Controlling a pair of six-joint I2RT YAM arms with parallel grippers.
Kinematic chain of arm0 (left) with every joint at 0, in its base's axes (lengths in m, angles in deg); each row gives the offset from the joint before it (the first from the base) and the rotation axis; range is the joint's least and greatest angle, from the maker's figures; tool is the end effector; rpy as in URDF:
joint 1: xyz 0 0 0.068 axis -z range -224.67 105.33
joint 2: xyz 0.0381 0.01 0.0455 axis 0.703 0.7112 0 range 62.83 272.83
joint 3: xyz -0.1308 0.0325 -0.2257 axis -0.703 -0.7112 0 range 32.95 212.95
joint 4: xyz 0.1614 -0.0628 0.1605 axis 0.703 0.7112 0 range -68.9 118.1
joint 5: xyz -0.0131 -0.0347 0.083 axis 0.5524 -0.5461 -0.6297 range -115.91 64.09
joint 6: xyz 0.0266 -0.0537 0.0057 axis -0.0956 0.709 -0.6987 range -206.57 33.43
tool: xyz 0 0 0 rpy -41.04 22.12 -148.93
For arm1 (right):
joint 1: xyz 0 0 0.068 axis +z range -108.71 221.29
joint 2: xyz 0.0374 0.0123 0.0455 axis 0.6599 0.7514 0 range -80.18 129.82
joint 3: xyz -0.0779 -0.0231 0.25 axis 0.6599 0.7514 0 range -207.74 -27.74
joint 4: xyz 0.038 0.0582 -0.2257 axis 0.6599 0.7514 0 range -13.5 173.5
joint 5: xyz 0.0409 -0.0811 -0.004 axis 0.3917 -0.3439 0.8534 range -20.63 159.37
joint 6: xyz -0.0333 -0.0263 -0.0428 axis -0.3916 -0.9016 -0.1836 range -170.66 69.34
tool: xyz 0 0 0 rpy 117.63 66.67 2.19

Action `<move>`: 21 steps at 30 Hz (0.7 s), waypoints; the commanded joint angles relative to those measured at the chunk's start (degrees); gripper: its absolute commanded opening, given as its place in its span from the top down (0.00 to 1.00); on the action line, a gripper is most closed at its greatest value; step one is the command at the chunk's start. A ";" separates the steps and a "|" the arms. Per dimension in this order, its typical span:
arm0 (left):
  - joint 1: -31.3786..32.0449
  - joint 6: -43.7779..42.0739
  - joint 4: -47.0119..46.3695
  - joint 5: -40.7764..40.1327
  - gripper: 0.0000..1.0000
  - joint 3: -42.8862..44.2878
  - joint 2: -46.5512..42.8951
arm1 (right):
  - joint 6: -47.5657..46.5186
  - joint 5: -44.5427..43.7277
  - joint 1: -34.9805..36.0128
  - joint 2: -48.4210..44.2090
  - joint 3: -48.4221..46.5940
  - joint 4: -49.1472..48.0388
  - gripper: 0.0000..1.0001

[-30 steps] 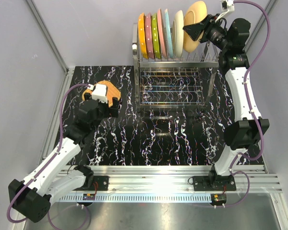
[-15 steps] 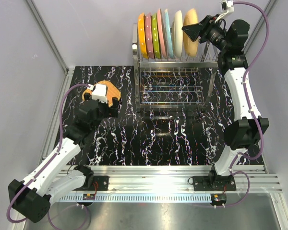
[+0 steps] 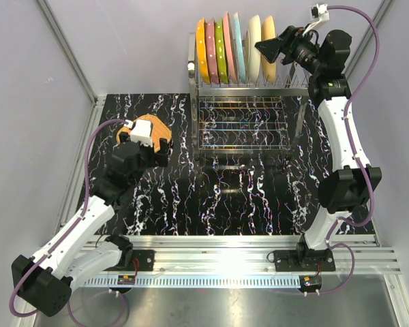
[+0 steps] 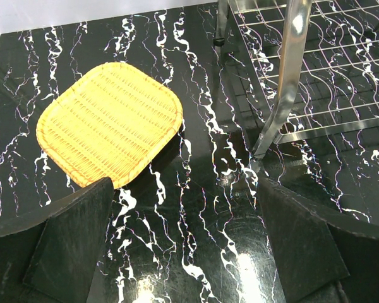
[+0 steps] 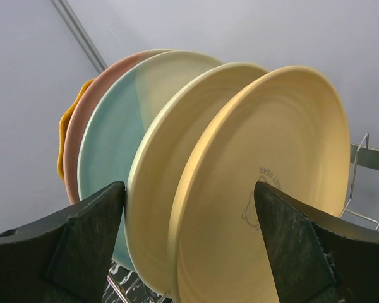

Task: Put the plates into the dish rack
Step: Insert the plate into the dish rack

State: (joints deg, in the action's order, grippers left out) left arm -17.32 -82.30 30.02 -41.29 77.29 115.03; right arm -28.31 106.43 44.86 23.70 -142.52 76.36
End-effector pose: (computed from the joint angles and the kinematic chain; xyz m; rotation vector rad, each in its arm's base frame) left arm 0.1835 -0.0816 0.3100 0.1879 1.8456 -0.1338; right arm 0.3884 0.0512 0.4809 -0.3240 1.4320 0.8144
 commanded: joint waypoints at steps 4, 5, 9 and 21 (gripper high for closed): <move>0.24 -0.84 -2.69 -1.50 0.01 1.45 -0.96 | -2.22 -1.20 -0.15 -3.77 0.44 1.44 0.09; 0.24 -0.85 -2.60 -1.50 0.01 1.37 -0.97 | -2.31 -1.37 -0.15 -3.85 -0.09 1.63 0.09; 0.33 -0.85 -2.69 -1.67 0.01 1.37 -1.40 | -3.71 -2.25 -0.15 -4.73 -0.80 3.65 0.09; 0.42 -0.59 -2.78 -3.34 0.01 1.28 -1.84 | -4.33 -2.17 -0.23 -10.18 0.96 4.97 0.08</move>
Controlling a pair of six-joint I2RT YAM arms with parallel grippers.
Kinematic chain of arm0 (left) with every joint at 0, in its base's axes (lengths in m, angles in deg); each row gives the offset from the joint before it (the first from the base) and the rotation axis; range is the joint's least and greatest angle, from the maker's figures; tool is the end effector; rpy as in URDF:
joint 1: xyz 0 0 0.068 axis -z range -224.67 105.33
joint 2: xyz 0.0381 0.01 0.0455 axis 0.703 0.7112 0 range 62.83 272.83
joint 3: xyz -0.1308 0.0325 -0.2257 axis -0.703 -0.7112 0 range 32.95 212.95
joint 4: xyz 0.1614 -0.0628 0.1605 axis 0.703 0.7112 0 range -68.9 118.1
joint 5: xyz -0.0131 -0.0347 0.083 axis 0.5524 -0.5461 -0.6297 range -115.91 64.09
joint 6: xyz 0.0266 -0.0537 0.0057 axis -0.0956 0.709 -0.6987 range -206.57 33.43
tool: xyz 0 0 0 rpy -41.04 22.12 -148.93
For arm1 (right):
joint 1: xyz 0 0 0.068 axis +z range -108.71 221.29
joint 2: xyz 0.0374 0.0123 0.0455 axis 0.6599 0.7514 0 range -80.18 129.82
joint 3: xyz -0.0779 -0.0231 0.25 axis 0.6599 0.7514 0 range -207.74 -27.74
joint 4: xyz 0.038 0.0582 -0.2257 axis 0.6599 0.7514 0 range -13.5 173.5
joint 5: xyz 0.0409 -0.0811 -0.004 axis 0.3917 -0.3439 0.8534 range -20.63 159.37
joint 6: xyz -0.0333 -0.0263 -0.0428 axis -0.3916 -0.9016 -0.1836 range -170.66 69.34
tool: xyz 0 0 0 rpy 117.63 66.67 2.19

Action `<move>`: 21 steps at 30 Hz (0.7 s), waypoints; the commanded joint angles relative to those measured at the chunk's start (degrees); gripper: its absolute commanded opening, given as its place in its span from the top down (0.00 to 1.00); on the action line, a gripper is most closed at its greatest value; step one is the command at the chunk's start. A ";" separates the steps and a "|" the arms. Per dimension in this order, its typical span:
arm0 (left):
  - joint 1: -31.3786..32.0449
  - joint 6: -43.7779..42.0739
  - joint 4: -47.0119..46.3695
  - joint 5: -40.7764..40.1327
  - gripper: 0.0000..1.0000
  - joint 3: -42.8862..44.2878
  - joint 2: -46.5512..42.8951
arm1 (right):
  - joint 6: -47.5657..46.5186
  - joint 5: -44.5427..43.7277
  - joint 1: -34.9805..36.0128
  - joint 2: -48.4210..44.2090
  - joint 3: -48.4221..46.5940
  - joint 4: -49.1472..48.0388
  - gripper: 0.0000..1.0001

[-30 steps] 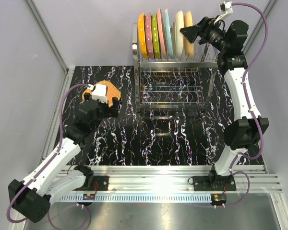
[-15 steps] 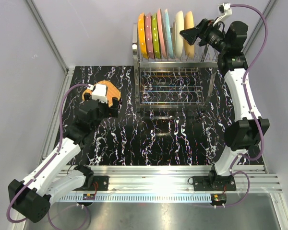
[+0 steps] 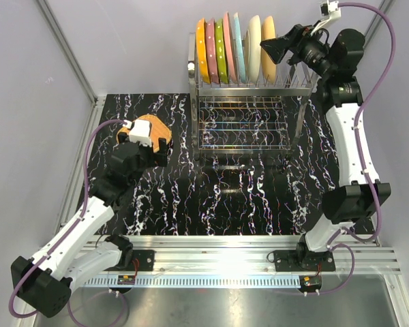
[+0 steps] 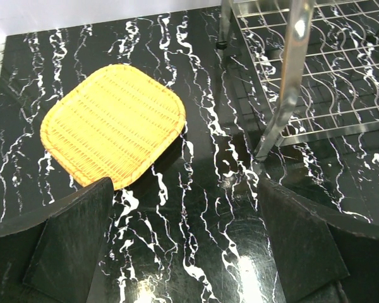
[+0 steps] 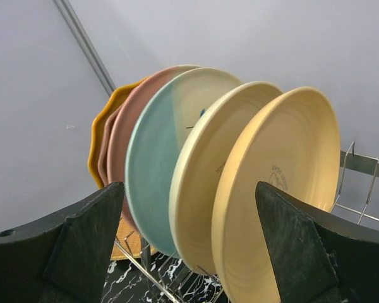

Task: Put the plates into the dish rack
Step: Insert the plate into the dish rack

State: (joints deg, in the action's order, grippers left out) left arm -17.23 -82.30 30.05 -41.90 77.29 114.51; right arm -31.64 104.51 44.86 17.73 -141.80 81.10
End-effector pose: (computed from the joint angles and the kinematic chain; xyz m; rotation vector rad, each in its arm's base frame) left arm 0.1819 -0.0806 0.3116 0.1794 1.8372 -0.1279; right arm 0.3533 0.0478 0.5052 -0.3373 1.4080 0.7430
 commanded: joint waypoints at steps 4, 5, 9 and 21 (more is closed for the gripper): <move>0.24 -0.93 -2.80 -5.36 0.01 1.45 -1.49 | -1.80 -0.50 -0.15 -9.73 4.53 0.93 0.07; 0.24 -0.93 -2.80 -5.89 0.01 1.37 -1.58 | -2.23 -0.68 -0.23 -11.06 5.77 0.94 0.07; 0.24 -0.58 -2.80 -9.84 0.01 1.45 -1.85 | -2.59 -2.00 -0.23 -19.05 14.64 -0.46 0.07; -10.62 11.53 3.26 -4.16 0.01 4.70 8.60 | 0.04 -0.51 -0.23 -49.02 42.68 4.36 0.18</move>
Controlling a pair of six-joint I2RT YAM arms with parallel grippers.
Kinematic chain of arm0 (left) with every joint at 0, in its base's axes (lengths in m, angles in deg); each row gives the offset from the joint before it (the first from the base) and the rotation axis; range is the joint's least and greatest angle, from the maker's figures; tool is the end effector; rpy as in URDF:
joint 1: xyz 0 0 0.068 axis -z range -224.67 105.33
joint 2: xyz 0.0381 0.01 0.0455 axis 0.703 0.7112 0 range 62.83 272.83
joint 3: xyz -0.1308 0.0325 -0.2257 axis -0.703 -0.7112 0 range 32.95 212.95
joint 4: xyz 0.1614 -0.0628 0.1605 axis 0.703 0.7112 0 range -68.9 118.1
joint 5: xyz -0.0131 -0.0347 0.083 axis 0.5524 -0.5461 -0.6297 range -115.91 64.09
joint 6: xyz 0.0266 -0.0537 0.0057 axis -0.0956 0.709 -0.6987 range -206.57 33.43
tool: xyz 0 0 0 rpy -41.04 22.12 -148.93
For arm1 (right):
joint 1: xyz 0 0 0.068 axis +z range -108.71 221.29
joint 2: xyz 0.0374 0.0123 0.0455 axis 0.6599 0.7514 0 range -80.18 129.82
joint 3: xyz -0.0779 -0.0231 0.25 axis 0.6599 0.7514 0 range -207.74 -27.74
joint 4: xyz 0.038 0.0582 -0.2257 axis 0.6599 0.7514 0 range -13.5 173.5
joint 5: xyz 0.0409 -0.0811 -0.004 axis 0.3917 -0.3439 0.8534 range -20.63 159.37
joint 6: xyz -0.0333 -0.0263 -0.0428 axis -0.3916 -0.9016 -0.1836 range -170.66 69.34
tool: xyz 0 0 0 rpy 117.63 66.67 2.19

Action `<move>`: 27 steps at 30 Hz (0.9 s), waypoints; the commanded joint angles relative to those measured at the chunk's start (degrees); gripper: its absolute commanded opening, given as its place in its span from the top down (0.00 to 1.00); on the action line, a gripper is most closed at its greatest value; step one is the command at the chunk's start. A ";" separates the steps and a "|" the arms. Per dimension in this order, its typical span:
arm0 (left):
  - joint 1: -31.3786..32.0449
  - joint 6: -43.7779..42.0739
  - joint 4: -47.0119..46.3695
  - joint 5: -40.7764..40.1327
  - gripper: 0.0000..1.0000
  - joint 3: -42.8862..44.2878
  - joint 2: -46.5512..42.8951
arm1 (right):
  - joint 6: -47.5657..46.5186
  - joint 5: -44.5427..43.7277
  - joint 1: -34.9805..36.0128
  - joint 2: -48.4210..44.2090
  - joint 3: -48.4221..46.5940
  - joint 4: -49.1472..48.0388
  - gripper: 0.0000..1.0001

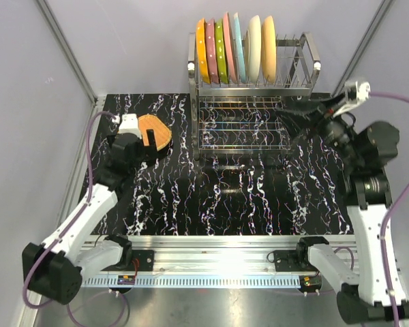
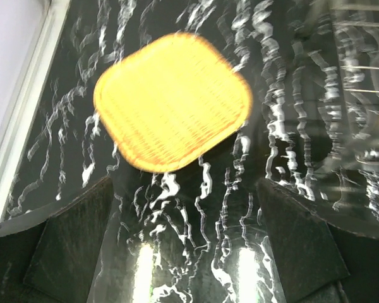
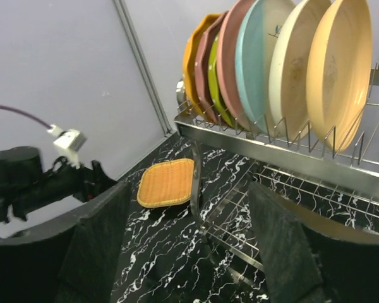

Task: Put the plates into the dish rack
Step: Insert the plate into the dish rack, then grab a plate with the left arm

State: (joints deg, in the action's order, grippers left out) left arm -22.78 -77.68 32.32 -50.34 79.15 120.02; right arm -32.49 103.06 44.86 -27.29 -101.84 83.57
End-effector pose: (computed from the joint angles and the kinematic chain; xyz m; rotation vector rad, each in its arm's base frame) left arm 0.2054 -0.0627 0.3009 -0.0595 1.9218 0.0579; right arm 0.1541 0.0345 0.4777 -0.3374 1.3606 0.7046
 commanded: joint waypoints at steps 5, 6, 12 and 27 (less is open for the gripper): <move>-12.47 12.99 2.66 15.27 0.01 4.60 12.04 | 3.01 1.90 -0.15 -14.02 11.52 6.10 0.25; -13.09 13.52 2.75 16.24 0.01 4.78 13.20 | 3.01 1.82 -0.23 -15.08 12.57 6.90 0.26; -19.16 20.99 -1.37 29.33 0.01 3.46 19.97 | 5.73 2.69 -0.15 -22.46 22.58 8.22 0.28; -24.61 47.97 -19.20 35.24 0.03 -6.73 25.16 | 6.53 2.78 -0.15 -29.50 31.48 9.54 0.30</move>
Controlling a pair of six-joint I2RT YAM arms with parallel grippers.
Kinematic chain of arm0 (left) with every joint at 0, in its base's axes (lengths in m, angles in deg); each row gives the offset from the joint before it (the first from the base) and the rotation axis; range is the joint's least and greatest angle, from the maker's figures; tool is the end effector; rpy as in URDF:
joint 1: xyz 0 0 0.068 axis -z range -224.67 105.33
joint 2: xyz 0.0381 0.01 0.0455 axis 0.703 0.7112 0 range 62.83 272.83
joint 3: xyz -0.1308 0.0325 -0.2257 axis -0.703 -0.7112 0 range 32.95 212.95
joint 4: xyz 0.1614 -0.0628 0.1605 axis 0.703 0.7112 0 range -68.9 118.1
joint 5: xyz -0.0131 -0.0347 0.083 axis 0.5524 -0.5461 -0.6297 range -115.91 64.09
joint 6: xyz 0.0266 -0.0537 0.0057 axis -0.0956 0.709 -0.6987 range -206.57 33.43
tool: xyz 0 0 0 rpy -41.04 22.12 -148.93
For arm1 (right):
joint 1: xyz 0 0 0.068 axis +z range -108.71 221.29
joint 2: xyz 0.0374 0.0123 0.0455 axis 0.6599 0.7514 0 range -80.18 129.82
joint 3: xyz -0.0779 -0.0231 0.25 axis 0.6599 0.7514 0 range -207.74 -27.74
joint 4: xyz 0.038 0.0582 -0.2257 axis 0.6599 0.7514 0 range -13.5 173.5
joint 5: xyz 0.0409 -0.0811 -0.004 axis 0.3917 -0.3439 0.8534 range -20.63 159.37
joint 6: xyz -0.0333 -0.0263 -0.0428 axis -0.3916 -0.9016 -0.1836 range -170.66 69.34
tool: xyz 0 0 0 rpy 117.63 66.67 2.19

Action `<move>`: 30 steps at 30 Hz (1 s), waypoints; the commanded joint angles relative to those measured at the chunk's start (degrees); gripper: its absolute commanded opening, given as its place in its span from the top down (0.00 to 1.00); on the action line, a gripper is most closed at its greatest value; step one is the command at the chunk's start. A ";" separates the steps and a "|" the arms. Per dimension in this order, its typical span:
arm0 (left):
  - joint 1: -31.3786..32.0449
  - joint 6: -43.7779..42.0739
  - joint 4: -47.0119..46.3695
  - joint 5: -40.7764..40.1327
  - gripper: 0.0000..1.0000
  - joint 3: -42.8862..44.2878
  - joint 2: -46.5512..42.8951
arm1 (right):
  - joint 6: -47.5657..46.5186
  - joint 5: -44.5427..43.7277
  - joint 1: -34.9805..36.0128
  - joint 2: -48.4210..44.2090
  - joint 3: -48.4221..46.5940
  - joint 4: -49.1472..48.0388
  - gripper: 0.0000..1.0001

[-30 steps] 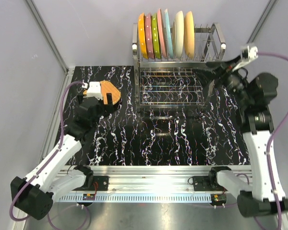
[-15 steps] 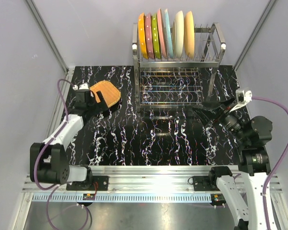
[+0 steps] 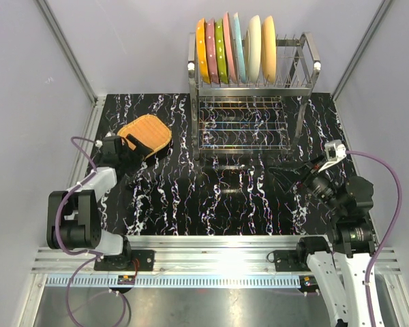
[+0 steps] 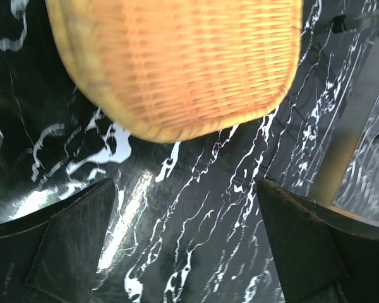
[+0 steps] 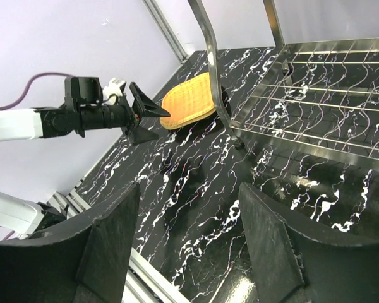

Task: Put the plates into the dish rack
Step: Grab a plate with the left arm

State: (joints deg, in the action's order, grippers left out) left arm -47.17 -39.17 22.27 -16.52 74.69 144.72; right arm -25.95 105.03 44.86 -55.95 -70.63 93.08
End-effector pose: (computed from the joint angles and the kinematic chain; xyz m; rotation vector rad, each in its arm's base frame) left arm 0.2781 0.0048 0.1923 -0.9125 2.1684 -0.5846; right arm 0.0841 0.0314 0.3482 -0.2201 1.5915 0.8614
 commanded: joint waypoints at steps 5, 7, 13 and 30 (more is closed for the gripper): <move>-0.13 16.57 -13.90 1.42 0.07 -4.99 2.57 | -1.42 0.29 -0.15 -2.08 0.97 2.05 0.30; -0.22 17.81 -15.05 0.37 0.08 -5.17 2.66 | -1.59 0.02 -0.23 -2.87 1.67 1.97 0.30; -0.22 21.94 -18.48 -3.14 0.09 -6.14 2.22 | -1.68 -0.94 -0.15 -3.66 2.55 1.79 0.30; -1.45 25.29 -21.38 -4.91 0.24 -6.58 8.81 | -1.07 -0.59 -0.23 -4.72 3.96 1.00 0.30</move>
State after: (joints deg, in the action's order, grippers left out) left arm -47.79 -14.04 5.28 -19.95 68.88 152.52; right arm -27.02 104.51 44.86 -60.17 -66.94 95.96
